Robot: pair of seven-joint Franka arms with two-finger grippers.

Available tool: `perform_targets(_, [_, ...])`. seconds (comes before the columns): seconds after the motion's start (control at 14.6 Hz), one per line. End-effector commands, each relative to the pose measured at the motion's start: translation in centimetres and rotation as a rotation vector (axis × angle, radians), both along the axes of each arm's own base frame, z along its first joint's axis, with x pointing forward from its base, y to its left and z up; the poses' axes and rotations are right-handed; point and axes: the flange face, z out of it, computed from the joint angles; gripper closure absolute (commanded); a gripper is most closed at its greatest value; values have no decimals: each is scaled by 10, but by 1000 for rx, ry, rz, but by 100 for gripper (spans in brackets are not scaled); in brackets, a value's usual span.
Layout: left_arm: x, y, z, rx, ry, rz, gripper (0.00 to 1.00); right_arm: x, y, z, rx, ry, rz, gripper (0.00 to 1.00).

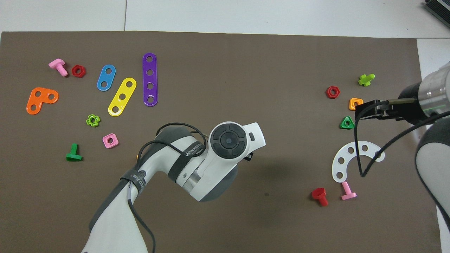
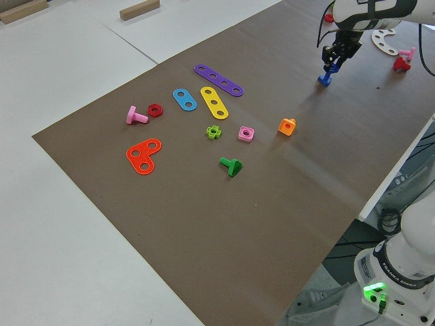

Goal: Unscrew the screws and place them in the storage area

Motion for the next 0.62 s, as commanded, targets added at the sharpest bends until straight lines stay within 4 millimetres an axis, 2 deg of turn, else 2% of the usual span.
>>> perform_targets(0.0, [17,16,20,9,20,51,100,-7,1,-13,0,-30,11,0])
perform_targets(0.27, [43,52,31,-5,45,129,100,-18,26,-44,7,-78,59,0])
perform_targets(0.34, [50,64,32,-10,55,158,100,-22,44,-52,10,-89,93,0])
perform_targets(0.48, [60,89,33,-12,86,219,100,-26,61,-70,11,-77,108,0])
perform_targets(0.55, [65,108,31,8,112,246,100,-24,67,-80,9,-61,105,0])
